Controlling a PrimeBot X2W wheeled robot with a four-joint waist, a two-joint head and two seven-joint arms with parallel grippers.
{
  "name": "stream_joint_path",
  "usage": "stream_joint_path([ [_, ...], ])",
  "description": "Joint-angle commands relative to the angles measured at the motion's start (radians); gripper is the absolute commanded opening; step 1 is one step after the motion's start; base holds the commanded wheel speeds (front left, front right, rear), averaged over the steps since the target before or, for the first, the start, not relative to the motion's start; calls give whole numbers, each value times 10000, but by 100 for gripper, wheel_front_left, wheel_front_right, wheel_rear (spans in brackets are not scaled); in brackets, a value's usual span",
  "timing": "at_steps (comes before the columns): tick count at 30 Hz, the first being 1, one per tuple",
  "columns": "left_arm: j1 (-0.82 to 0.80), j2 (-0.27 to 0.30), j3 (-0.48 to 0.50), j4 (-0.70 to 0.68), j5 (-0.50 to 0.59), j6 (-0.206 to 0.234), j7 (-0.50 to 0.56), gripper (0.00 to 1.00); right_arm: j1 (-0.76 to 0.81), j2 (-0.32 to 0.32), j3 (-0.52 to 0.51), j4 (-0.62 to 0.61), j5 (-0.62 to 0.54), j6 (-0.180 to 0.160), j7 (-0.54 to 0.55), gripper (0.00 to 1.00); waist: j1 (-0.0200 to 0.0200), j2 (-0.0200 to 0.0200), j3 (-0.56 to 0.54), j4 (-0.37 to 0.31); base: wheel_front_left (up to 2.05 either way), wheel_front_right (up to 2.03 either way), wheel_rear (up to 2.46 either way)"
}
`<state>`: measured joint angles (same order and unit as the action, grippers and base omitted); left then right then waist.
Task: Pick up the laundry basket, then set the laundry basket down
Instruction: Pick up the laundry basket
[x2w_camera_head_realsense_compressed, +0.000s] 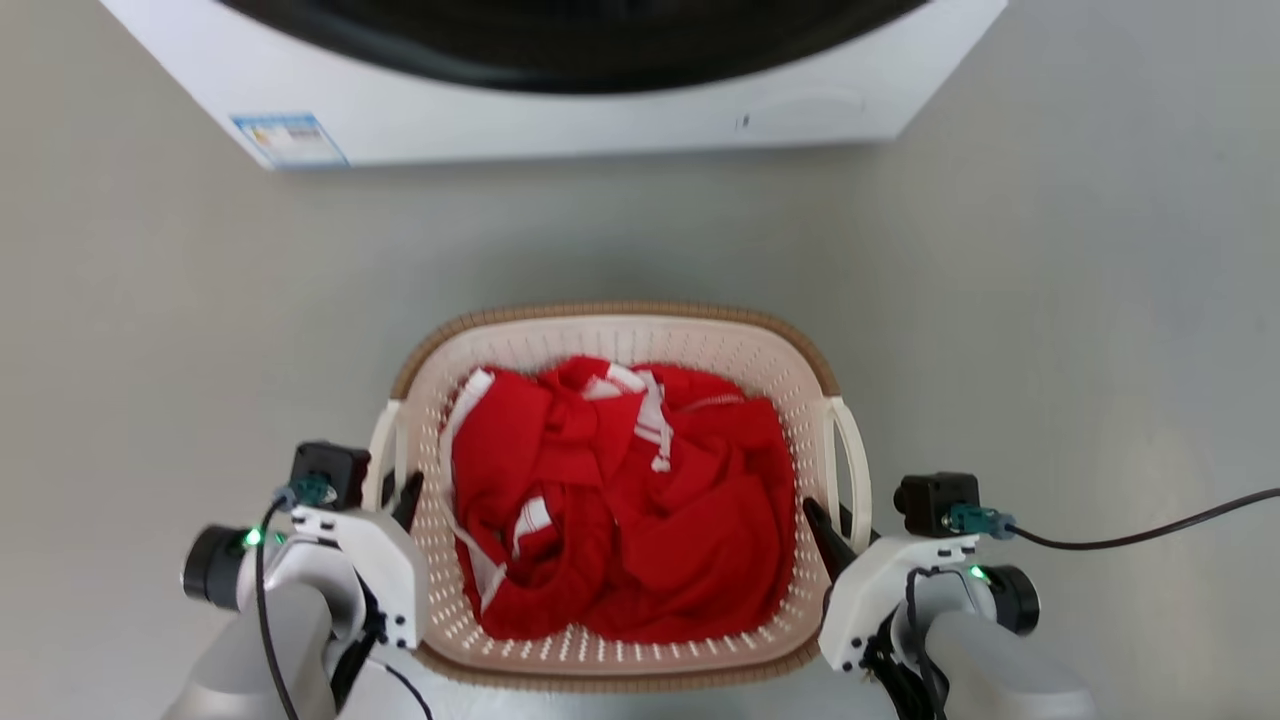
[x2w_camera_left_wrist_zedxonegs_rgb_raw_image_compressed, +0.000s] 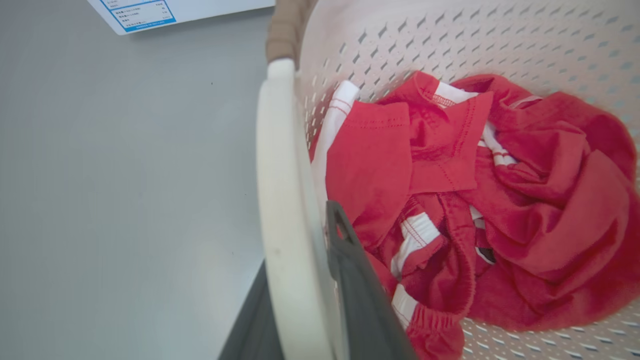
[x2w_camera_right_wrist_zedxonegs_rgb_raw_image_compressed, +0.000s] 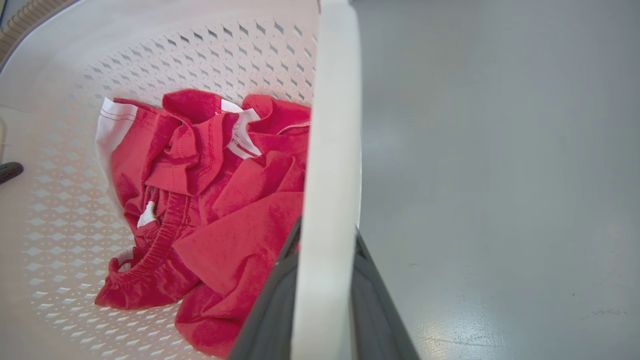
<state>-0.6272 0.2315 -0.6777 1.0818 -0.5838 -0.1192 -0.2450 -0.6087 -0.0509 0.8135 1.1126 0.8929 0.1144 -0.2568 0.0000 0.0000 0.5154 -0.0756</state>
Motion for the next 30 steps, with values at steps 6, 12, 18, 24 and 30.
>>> stream_joint_path([
  [6,114,-83,66,743,-152,-115,40,0,398,7,550,489,470,163,-49,0,0,0,-1418,57,0,0,0],
  [12,219,-505,-41,1267,-205,-73,54,0,490,7,886,868,863,163,-49,0,0,0,-2153,113,0,0,0],
  [18,538,-941,-150,1594,-272,35,133,0,734,7,1259,1159,1308,163,-49,0,0,0,-2867,130,0,0,0],
  [24,816,-1262,-367,1765,-229,138,295,0,975,7,1654,1393,1718,163,-30,0,0,0,-3389,163,0,0,0],
  [30,1054,-1487,-646,1876,-151,193,683,0,1214,7,1963,1631,2077,163,238,0,0,0,-3873,173,0,0,0],
])
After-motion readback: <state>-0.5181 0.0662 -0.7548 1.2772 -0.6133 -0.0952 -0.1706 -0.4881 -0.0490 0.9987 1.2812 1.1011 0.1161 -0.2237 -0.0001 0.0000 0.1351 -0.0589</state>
